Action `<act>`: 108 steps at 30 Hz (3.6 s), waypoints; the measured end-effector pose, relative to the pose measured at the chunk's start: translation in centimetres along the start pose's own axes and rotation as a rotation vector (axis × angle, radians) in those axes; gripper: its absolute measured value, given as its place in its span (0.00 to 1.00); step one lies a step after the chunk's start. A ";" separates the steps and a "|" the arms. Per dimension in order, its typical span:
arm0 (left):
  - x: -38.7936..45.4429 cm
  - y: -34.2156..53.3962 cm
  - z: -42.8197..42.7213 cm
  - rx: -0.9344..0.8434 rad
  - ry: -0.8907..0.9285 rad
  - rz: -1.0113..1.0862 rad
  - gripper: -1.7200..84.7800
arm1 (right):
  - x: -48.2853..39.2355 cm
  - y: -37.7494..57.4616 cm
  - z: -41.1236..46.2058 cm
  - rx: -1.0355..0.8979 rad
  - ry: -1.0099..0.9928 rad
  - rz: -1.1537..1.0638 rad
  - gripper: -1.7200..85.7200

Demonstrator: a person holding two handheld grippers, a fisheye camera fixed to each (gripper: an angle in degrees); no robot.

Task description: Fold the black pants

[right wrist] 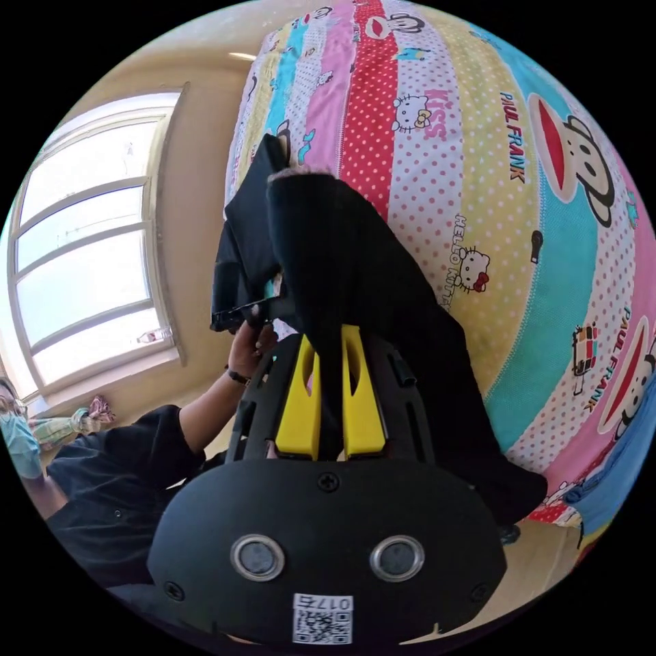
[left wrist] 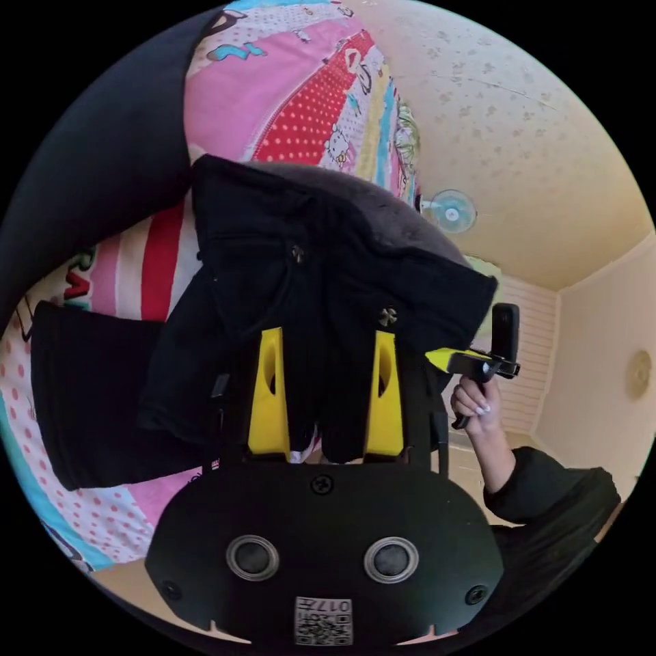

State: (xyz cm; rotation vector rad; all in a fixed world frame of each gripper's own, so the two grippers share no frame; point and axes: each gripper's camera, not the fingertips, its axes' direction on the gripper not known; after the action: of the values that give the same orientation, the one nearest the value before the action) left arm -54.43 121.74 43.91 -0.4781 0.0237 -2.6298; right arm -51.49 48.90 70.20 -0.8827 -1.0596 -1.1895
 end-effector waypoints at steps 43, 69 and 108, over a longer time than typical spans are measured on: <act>38.4 44.9 -10.4 0.428 0.709 1.442 0.08 | -8.1 57.8 -33.6 0.840 -0.428 -1.444 0.03; -8.5 19.2 16.8 -0.528 -1.043 -0.364 0.01 | 23.6 18.3 -13.4 -0.103 0.674 0.317 0.02; -10.9 15.0 11.5 -0.537 -0.618 -0.338 0.08 | 40.5 13.5 -20.4 -0.321 0.148 0.371 0.03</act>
State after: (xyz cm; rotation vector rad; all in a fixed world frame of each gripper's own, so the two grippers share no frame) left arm -34.89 113.93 49.67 -1.5761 0.4953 -2.6468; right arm -32.93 20.64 103.27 -1.1637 -0.5598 -1.1023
